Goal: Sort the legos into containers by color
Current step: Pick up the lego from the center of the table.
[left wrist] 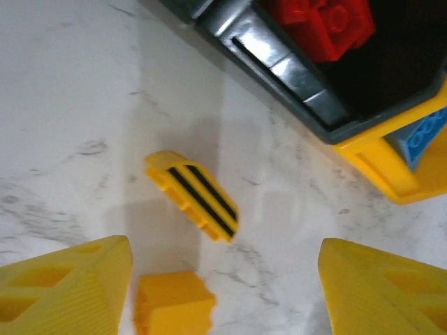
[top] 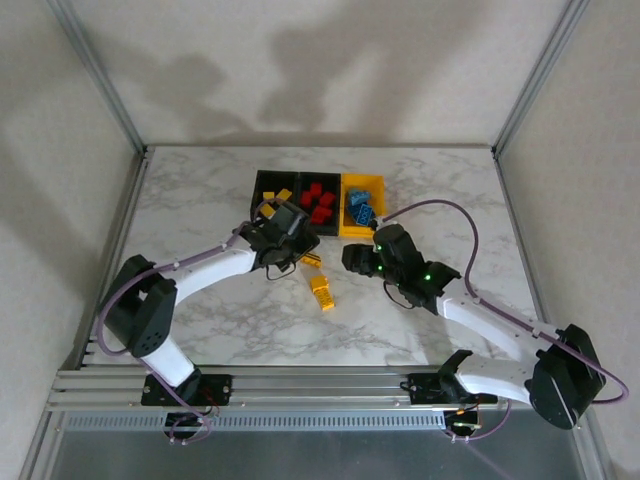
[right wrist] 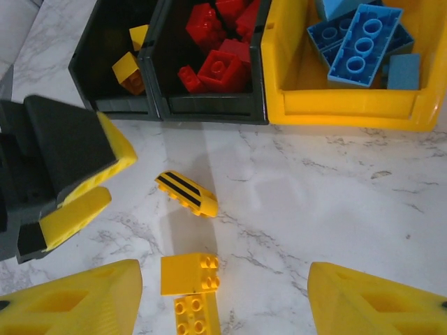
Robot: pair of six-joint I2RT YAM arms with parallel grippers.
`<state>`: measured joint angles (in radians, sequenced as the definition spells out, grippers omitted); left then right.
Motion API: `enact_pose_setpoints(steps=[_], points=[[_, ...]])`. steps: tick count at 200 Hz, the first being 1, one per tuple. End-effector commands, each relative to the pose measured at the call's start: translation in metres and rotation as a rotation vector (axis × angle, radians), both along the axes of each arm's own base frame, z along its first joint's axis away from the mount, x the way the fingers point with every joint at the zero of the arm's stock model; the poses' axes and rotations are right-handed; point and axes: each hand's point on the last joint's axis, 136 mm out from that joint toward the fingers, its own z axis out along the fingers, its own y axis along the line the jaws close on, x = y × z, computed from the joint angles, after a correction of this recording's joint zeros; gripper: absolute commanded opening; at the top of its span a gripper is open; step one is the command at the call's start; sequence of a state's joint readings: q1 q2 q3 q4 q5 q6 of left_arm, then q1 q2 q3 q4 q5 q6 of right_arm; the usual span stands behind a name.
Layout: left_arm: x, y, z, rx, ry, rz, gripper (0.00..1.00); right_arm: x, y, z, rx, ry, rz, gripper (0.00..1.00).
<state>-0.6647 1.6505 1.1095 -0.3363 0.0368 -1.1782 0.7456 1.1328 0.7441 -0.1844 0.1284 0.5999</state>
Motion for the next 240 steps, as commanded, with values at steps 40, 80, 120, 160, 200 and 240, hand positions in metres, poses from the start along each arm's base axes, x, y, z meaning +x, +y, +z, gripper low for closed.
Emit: enact_pose_setpoints(steps=[40,80,120,160,200,240], points=[[0.006,-0.006,-0.032,0.075,0.103,0.092,0.68,-0.004,-0.021,-0.001,-0.002,-0.012,-0.063,0.64],[0.009,-0.017,-0.049,0.117,0.133,0.061,0.65,-0.005,-0.025,-0.003,0.003,-0.01,-0.071,0.64],[0.007,-0.018,-0.075,0.17,0.181,0.031,0.58,-0.005,-0.025,-0.005,0.007,-0.007,-0.076,0.64],[0.006,-0.022,-0.076,0.157,0.184,0.01,0.44,-0.005,-0.027,-0.006,0.006,-0.006,-0.083,0.64],[0.011,-0.018,-0.052,0.148,0.138,0.003,0.26,-0.003,-0.023,-0.008,0.014,0.002,-0.077,0.64],[0.019,0.005,-0.021,0.153,0.069,0.005,0.21,0.001,-0.017,-0.008,0.016,0.005,-0.061,0.63]])
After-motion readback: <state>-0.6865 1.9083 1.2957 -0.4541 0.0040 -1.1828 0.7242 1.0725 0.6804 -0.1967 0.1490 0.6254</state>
